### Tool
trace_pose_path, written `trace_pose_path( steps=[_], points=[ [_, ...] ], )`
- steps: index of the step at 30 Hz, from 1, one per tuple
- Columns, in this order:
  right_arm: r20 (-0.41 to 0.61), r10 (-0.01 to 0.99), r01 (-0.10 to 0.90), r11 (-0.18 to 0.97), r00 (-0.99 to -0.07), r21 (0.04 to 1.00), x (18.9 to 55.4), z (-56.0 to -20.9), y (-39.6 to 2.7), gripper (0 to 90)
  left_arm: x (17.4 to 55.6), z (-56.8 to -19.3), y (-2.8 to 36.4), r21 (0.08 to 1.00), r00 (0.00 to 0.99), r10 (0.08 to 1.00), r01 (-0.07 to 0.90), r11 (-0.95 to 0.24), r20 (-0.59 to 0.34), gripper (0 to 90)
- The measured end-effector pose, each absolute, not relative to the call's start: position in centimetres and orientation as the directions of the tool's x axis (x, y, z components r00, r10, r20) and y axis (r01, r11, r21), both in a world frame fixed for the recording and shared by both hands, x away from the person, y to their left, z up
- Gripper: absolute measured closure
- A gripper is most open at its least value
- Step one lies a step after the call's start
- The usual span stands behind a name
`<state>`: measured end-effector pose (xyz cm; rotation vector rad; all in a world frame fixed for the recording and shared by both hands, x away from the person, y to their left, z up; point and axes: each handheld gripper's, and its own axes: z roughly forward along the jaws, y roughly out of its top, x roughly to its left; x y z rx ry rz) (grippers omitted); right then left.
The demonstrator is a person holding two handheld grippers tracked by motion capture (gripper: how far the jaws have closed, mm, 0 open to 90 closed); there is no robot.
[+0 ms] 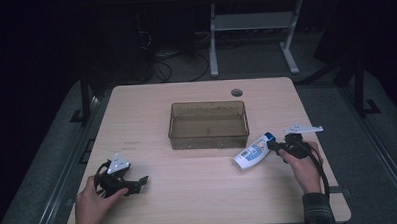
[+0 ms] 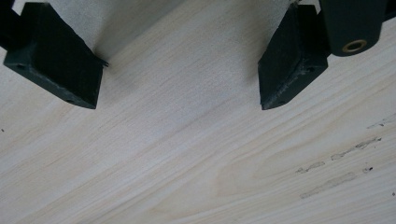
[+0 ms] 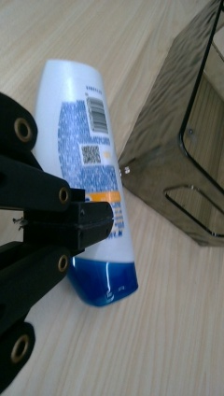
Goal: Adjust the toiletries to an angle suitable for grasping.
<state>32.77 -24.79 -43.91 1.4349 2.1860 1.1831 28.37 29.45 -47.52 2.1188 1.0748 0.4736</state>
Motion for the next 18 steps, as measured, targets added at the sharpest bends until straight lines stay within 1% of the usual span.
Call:
trace_pose_path(
  steps=[9,18],
  points=[
    [0.210,0.830,0.631,0.203,-0.517,0.749,32.4,-43.6,-22.8,90.0,28.4,-47.5,29.5,0.728,0.588,0.809,0.551,-0.407,0.007,12.8],
    [0.199,0.810,0.619,0.237,-0.551,0.749,32.4,-43.5,-21.0,90.0,28.4,-47.5,29.5,0.728,0.588,0.809,0.551,-0.407,0.007,12.8]
  ],
)
